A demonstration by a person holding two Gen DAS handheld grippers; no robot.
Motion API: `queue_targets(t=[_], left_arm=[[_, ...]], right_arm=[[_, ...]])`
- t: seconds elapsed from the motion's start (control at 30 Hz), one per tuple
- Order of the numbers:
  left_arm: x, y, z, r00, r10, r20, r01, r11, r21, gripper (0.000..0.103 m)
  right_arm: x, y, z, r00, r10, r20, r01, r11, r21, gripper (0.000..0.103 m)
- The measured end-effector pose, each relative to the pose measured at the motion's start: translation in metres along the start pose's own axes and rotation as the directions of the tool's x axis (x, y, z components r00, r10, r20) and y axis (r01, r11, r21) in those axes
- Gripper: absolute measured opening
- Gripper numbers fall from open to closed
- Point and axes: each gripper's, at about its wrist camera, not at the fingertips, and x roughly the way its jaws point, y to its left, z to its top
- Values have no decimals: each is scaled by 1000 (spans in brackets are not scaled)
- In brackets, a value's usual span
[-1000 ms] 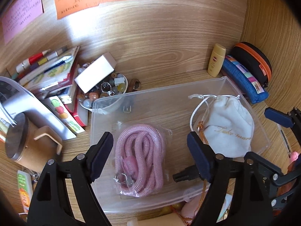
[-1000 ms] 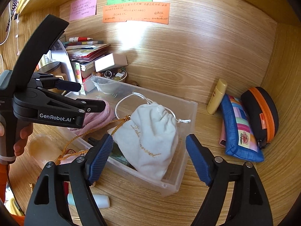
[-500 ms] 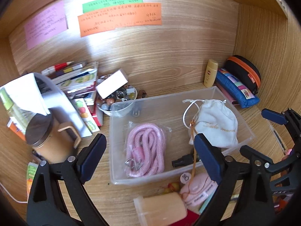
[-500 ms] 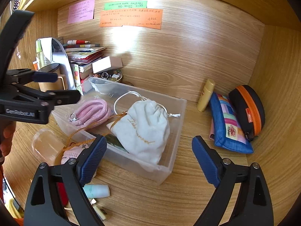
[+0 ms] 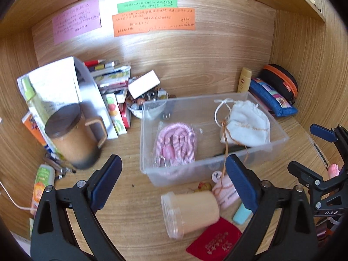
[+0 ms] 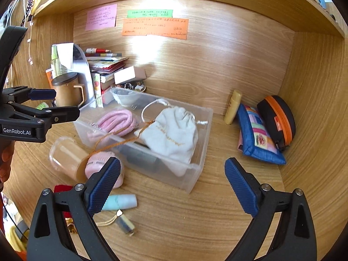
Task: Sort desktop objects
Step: 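Withdraw both grippers toward the beige plastic jar and small glass cube, then close the left gripper on the beige plastic jar while the right grasps the small glass cube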
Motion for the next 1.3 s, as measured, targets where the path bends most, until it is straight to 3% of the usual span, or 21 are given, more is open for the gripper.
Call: queue_targets(t=[0.3, 0.4, 0.83, 0.93, 1.07, 1.3], left_arm=[[5, -7, -32, 999, 0, -41, 0, 1000, 1, 97], [8, -8, -42, 997, -42, -59, 41, 999, -18, 97], [25, -10, -72, 988, -67, -138, 60, 997, -56, 97], [31, -10, -74, 986, -67, -154, 57, 996, -66, 97], [42, -9, -78, 979, -76, -188, 60, 994, -87, 97], [51, -6, -77, 977, -53, -207, 31, 994, -107, 97]], right_arm=[[4, 8, -25, 998, 25, -60, -24, 999, 24, 96], [5, 11, -34, 997, 35, -75, -33, 999, 26, 96], [4, 30, -62, 996, 58, -64, -58, 998, 10, 93], [4, 33, -66, 996, 57, -65, -58, 998, -9, 80], [8, 33, -70, 994, 76, -81, -77, 997, -13, 74], [16, 32, -75, 985, 127, -119, -128, 992, 1, 49]])
